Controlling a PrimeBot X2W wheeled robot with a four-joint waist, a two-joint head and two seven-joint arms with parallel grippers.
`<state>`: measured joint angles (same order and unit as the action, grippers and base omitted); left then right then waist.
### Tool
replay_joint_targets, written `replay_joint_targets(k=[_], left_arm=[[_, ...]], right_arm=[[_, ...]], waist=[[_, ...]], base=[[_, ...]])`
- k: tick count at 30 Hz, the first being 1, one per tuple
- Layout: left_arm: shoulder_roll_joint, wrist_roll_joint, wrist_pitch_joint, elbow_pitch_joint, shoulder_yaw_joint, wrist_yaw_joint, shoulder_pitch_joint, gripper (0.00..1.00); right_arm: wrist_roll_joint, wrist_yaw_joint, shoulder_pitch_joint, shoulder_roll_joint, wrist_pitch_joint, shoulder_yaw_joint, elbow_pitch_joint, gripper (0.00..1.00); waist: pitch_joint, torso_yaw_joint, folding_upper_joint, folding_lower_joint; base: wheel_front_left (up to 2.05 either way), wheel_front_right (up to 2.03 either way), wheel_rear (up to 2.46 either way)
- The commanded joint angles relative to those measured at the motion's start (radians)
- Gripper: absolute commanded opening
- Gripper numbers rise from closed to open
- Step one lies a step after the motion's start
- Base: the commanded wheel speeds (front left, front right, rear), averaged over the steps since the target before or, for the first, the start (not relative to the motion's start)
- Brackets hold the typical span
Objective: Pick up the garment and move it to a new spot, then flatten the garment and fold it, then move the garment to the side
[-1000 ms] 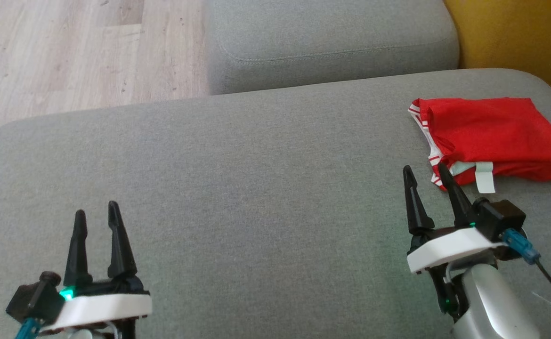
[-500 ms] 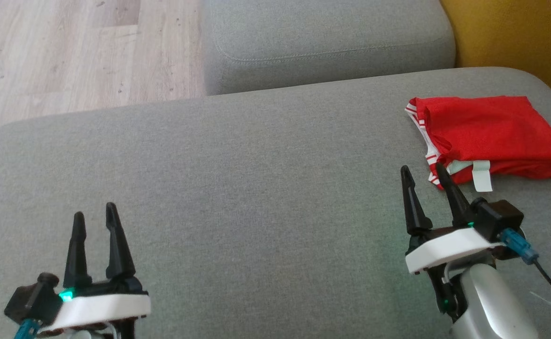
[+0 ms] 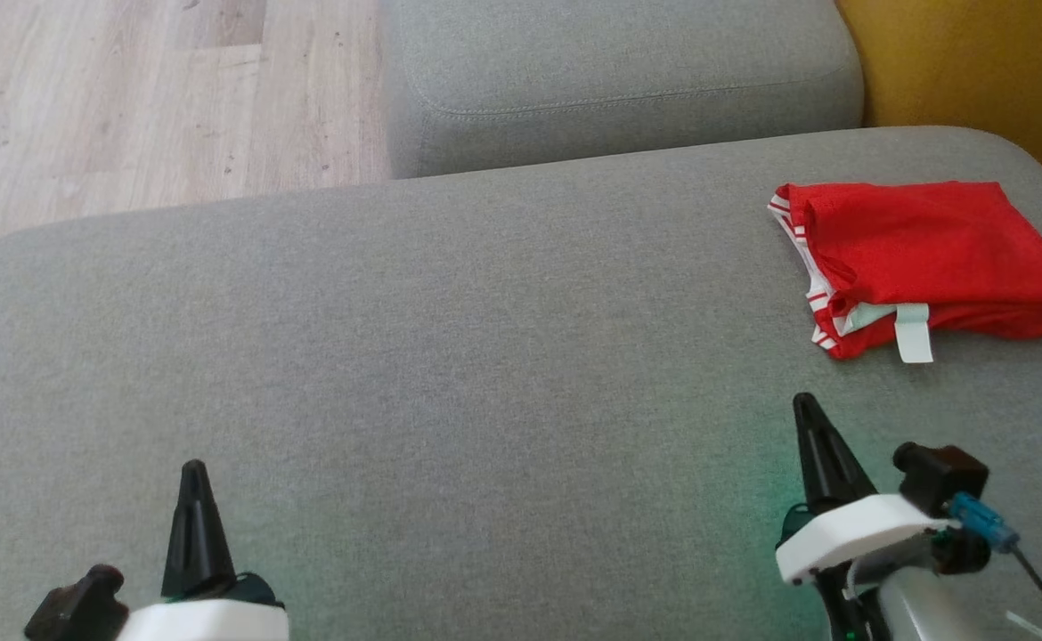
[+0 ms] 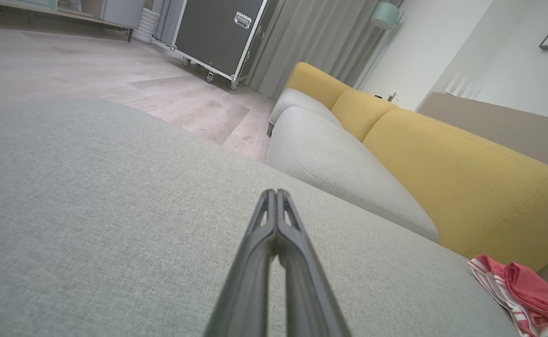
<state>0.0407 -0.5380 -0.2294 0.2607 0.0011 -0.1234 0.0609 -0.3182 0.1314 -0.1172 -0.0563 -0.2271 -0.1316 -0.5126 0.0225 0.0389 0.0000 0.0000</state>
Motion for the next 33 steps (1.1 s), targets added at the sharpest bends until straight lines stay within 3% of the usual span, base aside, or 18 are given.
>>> replay_joint_targets(k=[1,33], left_arm=[[0.002,-0.018,0.002,-0.031,0.009,-0.001,-0.046,0.00],[0.004,-0.300,0.094,-0.027,0.037,-0.002,-0.079,0.00]], right_arm=[[-0.025,0.000,-0.055,0.000,0.006,0.008,0.039,0.00],[-0.365,0.000,-0.038,0.002,0.096,0.072,0.101,0.00]], waist=[[0.000,0.000,0.0000,0.0000],[-0.007,-0.011,0.0000,0.0000]], base=[[0.00,0.00,0.00],[0.00,0.00,0.00]])
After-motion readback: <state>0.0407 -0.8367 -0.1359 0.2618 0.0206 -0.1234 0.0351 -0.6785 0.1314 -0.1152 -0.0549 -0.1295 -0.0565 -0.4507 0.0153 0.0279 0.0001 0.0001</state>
